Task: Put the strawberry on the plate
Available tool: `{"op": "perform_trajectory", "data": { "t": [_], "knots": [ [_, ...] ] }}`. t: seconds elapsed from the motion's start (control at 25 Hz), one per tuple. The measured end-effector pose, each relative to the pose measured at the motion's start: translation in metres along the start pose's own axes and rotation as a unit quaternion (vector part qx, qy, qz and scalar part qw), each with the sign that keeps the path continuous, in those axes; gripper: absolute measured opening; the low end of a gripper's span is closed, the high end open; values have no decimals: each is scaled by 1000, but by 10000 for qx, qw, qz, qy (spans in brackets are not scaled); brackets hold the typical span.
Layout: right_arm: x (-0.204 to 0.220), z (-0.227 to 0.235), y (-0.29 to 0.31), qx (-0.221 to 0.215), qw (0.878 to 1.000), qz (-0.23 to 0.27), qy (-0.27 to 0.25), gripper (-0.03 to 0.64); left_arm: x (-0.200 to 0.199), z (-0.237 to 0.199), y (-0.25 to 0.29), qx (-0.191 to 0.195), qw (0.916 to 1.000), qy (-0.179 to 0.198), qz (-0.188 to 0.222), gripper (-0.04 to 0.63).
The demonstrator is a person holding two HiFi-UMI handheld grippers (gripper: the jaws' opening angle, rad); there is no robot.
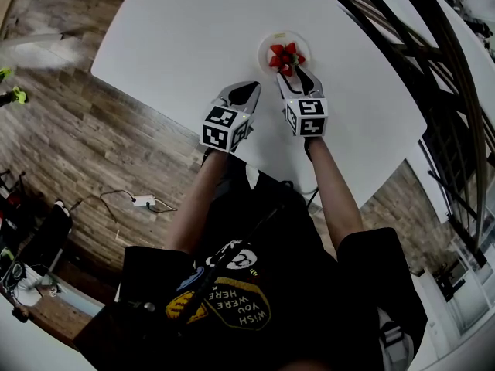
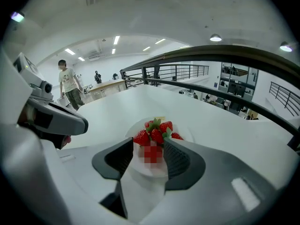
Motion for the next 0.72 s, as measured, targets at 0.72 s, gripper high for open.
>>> {"op": "perform_trajectory", "data": {
  "t": [0.72],
  "knots": [
    [-50, 0, -123, 354, 9917, 1218, 189, 97, -38, 80, -51, -27, 9962, 660, 564, 2]
  ]
}}
Point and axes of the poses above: the fingertips, and each gripper's own axes: y forward along the fingers, z to its right, x out of its underside, the point moved 8 cm from there along -y, backward along the fingers, and after that the axes turned 15 degrees about z, right-handed, at the moved point
